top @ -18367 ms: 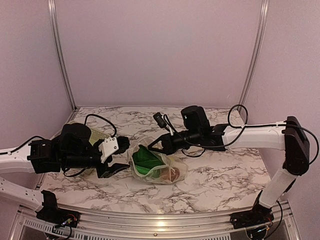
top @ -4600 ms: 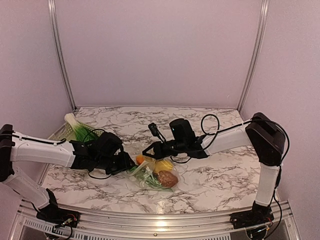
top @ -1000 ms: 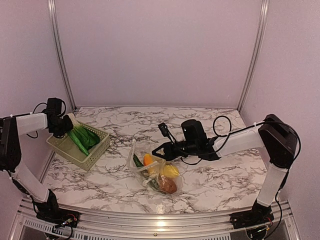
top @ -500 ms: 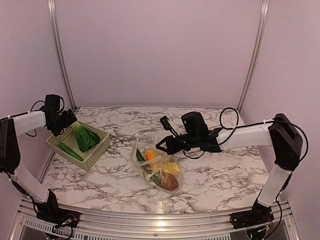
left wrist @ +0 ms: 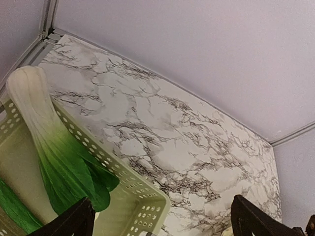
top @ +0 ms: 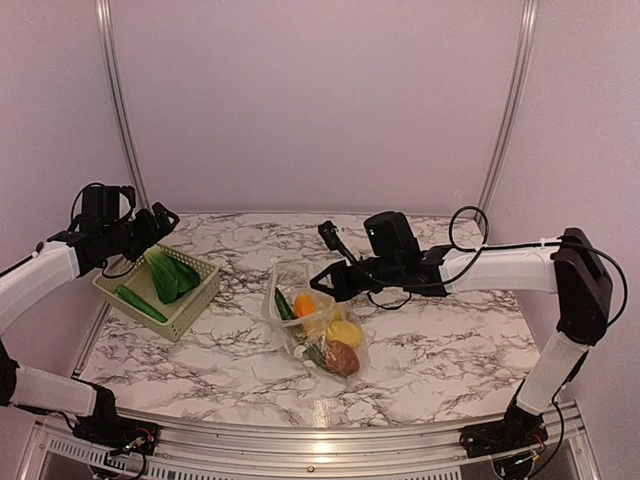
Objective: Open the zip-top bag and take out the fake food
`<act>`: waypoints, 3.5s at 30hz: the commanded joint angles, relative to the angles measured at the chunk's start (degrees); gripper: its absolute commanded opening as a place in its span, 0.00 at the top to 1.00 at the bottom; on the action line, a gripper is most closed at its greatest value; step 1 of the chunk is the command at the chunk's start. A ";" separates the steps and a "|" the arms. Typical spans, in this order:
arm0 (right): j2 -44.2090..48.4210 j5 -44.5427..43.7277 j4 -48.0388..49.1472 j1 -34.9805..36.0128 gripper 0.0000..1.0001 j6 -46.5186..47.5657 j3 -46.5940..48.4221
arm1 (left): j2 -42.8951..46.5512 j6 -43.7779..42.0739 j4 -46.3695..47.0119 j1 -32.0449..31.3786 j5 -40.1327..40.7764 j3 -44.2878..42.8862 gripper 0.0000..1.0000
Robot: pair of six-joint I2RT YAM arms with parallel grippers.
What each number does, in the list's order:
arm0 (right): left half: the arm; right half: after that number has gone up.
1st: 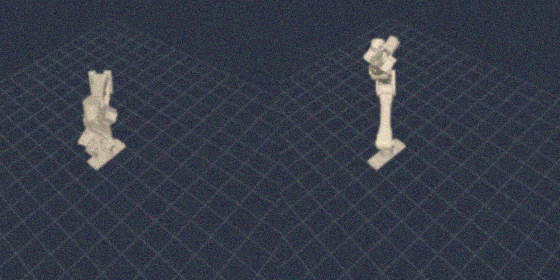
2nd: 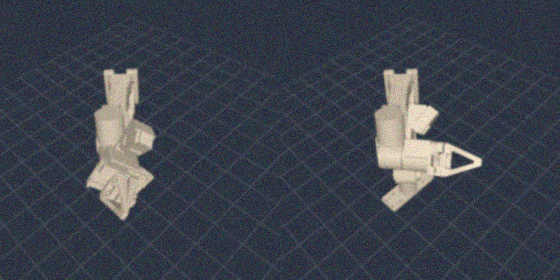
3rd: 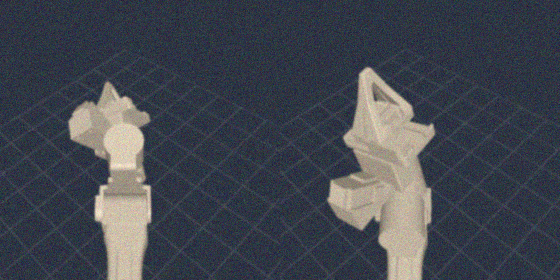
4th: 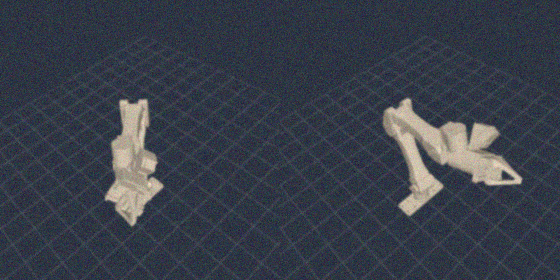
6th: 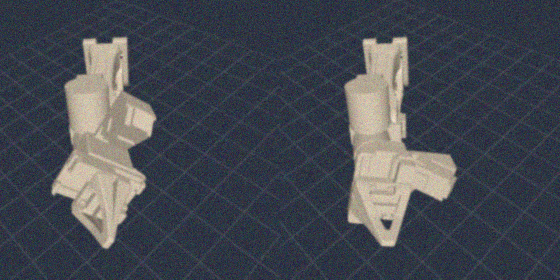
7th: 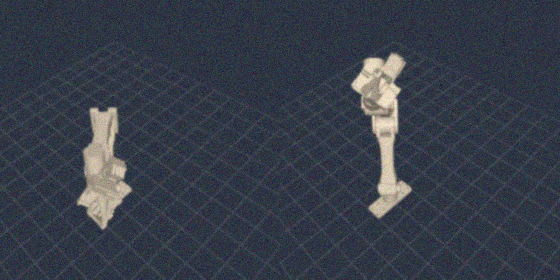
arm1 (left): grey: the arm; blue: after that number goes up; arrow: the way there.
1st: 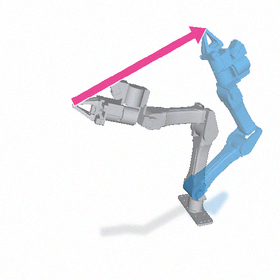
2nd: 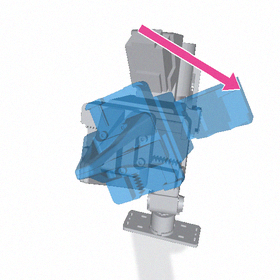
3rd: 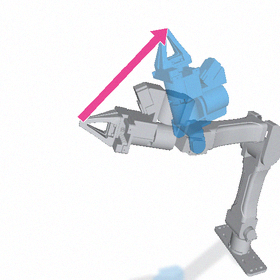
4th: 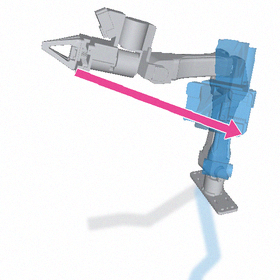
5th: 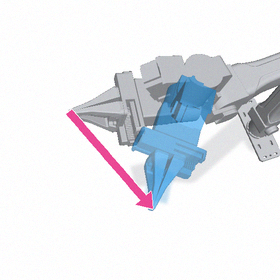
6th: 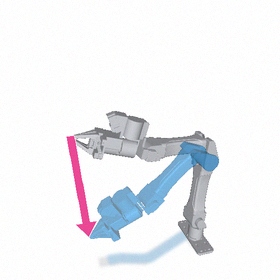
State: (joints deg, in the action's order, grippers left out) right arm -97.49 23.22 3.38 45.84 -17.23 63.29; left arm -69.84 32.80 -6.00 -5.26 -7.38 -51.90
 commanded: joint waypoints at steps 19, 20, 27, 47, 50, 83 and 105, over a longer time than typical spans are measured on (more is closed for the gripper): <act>-6.18 0.45 1.80 2.08 1.00 -4.49 5.59 | -2.90 14.65 7.59 -41.66 1.13 4.83 0.24; -6.28 0.43 1.79 2.11 1.00 -4.55 5.69 | -4.44 15.04 7.66 -42.21 1.27 4.52 0.26; -7.20 0.64 1.86 2.21 1.00 -4.62 6.22 | -14.08 17.70 9.12 -43.29 2.00 1.26 0.40; -11.74 1.15 3.49 2.27 1.00 -5.33 6.50 | -34.35 23.92 1.81 -42.78 13.48 -8.56 0.48; -12.20 1.05 3.73 2.25 1.00 -5.24 6.05 | -36.67 24.98 1.12 -42.34 14.45 -9.80 0.48; -11.23 1.52 9.70 -1.19 1.00 -9.81 -0.54 | -14.19 10.40 15.56 -43.04 16.43 -0.41 0.99; -4.28 1.49 7.94 1.79 1.00 -3.36 -2.80 | 2.50 0.01 -1.67 -25.72 35.57 -5.03 0.90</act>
State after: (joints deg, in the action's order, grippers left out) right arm -104.29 26.15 12.69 47.40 -22.39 60.84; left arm -73.58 35.31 -2.26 -36.60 28.51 -57.76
